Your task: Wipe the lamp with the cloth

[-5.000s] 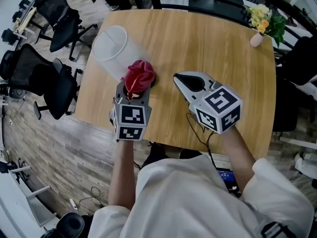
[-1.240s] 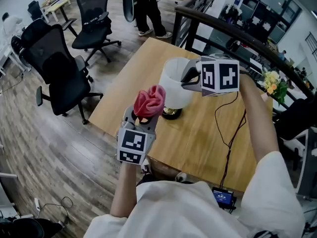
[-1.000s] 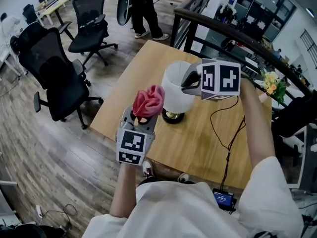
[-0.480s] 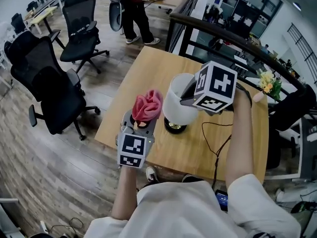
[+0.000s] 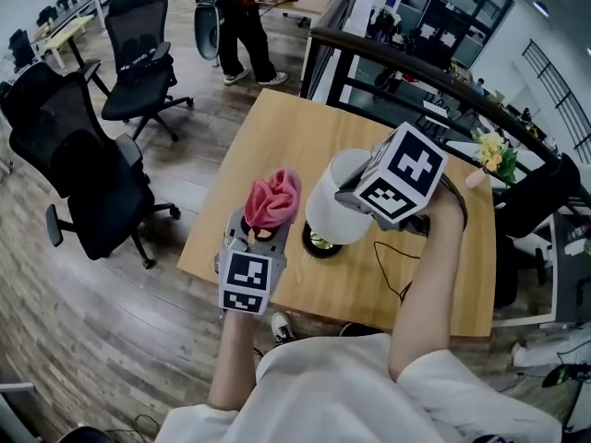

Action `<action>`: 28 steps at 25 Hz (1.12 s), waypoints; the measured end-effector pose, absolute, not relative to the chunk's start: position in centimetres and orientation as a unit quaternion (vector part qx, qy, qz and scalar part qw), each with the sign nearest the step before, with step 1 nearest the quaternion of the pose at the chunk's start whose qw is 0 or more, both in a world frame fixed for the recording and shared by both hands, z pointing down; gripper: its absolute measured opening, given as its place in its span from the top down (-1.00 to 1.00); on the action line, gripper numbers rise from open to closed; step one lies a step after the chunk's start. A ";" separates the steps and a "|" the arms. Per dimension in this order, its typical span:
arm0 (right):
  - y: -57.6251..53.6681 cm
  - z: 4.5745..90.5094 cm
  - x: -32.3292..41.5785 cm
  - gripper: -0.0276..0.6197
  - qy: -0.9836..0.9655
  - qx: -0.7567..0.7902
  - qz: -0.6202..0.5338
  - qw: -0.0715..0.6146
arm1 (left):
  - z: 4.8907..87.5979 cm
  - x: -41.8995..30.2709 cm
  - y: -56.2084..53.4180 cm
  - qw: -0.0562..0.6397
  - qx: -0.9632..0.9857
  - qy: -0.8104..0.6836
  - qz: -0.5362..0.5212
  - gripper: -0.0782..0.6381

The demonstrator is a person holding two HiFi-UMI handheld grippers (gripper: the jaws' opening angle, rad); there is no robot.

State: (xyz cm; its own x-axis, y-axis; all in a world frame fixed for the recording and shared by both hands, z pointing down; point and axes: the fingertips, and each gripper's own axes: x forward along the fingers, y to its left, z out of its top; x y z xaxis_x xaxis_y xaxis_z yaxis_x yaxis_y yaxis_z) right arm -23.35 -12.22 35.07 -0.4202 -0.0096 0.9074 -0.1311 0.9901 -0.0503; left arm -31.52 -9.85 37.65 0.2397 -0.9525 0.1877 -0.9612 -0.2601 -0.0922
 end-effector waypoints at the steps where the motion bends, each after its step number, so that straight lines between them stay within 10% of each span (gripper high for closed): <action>1: -11.9 35.1 -23.2 0.75 -0.842 0.041 0.050 0.536 | 37.7 -31.4 -9.8 0.022 0.788 -0.606 0.102 0.28; 16: -11.3 34.9 -20.7 0.57 -0.851 0.038 -0.082 0.517 | 38.1 -27.1 -8.2 0.025 0.783 -0.614 0.096 0.28; 28: -12.5 28.9 -15.3 0.59 -0.942 0.069 -0.108 0.309 | 32.4 -20.9 -8.5 -0.063 0.756 -0.641 0.118 0.28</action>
